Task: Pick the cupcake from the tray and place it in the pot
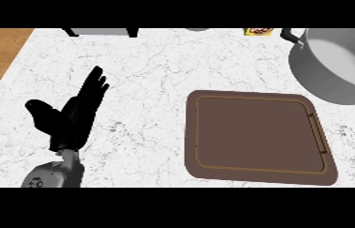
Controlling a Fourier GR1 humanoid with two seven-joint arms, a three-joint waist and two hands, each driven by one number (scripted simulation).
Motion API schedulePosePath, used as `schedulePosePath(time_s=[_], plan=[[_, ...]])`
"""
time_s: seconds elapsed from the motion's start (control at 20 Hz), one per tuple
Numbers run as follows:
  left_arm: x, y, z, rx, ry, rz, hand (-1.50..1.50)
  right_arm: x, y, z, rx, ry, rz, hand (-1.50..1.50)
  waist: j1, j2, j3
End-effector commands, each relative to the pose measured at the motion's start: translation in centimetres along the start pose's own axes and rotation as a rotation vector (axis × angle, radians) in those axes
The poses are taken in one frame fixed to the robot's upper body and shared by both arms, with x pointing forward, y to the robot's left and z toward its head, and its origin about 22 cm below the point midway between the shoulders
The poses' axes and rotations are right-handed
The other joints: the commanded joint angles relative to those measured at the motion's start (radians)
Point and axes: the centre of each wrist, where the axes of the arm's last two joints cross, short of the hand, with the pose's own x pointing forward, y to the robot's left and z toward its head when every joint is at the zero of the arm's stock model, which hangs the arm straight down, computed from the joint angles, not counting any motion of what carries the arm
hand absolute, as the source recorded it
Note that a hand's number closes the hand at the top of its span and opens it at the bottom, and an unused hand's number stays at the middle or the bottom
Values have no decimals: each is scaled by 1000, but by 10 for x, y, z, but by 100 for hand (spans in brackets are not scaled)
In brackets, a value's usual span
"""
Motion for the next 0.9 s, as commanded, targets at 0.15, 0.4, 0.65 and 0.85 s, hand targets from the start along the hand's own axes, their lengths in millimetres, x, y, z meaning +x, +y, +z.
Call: schedulePosePath(time_s=[0.15, 0.4, 0.65, 0.85], plan=[[5, 4, -9, 2, -1, -8, 0, 4, 25, -52, 14, 65, -31, 150, 3, 3, 1], [-5, 2, -8, 8, 13, 6, 0, 13, 50, -71, 86, 102, 1, 150, 5, 3, 1], [8, 4, -1, -16, 5, 10, 0, -15, 81, -89, 129, 82, 36, 150, 9, 3, 2], [9, 5, -10, -32, -16, 5, 0, -13, 125, -82, 227, 168, -49, 150, 20, 10, 2]])
